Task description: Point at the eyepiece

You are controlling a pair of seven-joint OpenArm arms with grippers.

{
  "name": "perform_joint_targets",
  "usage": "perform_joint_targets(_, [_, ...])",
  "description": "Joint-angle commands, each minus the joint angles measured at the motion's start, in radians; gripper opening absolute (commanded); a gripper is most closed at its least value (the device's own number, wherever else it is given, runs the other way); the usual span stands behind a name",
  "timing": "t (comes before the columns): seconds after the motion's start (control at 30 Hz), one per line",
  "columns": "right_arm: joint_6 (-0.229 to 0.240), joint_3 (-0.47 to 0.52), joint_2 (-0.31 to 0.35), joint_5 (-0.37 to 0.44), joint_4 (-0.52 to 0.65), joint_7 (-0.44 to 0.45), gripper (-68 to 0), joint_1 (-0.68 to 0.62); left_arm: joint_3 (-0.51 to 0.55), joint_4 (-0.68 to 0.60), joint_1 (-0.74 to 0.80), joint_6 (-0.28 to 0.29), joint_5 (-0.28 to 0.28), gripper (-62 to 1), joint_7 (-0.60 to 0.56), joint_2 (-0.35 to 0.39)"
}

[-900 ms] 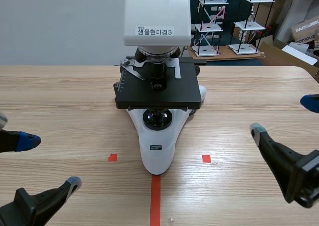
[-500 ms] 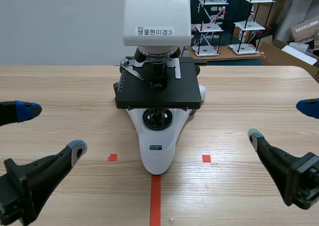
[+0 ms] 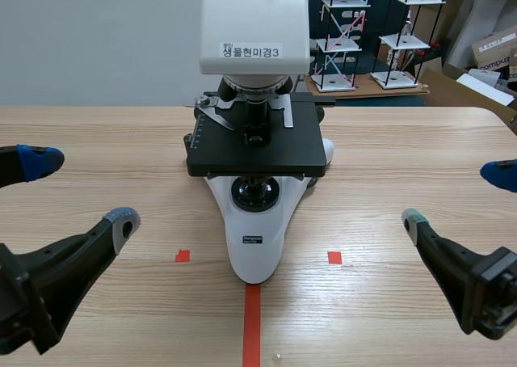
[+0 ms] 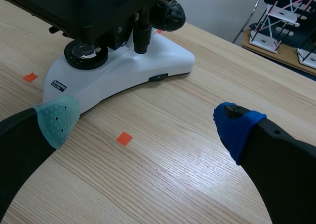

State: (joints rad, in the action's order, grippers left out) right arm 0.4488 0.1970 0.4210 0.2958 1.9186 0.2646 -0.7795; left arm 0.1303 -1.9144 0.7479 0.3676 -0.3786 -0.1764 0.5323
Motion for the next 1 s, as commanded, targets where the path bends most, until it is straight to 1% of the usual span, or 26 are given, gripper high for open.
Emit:
perform_joint_targets(0.0, [-0.004, 0.011, -0.003, 0.010, 0.006, 0.017, -8.4, 0.001, -0.006, -0.011, -0.003, -0.002, -0.006, 1.4, -0.014, -0.003])
perform_joint_targets(0.53, [-0.008, 0.011, -0.001, 0.010, 0.006, 0.018, -8.4, -0.002, -0.006, -0.011, -0.003, -0.002, -0.006, 1.4, -0.011, -0.003])
perform_joint_targets(0.63, [-0.014, 0.011, 0.028, 0.022, 0.006, 0.014, -9.1, -0.002, -0.006, -0.011, -0.003, -0.002, -0.006, 1.4, -0.014, -0.003])
perform_joint_targets(0.67, [-0.023, 0.013, 0.048, 0.042, 0.006, 0.014, -11.7, -0.002, -0.006, -0.011, -0.003, -0.002, -0.006, 1.4, -0.014, -0.003])
perform_joint_targets(0.73, [-0.042, 0.023, 0.099, 0.103, 0.006, 0.014, -19.3, -0.002, -0.006, -0.011, -0.003, -0.002, -0.006, 1.4, -0.014, -0.003])
perform_joint_targets(0.8, [-0.060, 0.042, 0.154, 0.191, 0.006, 0.014, -28.5, -0.003, -0.006, -0.011, -0.003, -0.002, -0.006, 1.4, -0.014, -0.003])
perform_joint_targets(0.87, [-0.089, 0.066, 0.200, 0.278, 0.006, 0.012, -37.5, -0.005, -0.006, -0.011, -0.003, -0.002, -0.006, 1.4, -0.014, -0.003])
perform_joint_targets(0.93, [-0.106, 0.103, 0.218, 0.325, 0.006, 0.005, -46.8, -0.005, -0.006, -0.011, -0.003, -0.002, -0.006, 1.4, -0.014, -0.003])
perform_joint_targets(0.97, [-0.109, 0.125, 0.220, 0.332, 0.006, 0.003, -51.6, -0.004, -0.006, -0.011, -0.003, -0.002, -0.006, 1.4, -0.014, -0.003])
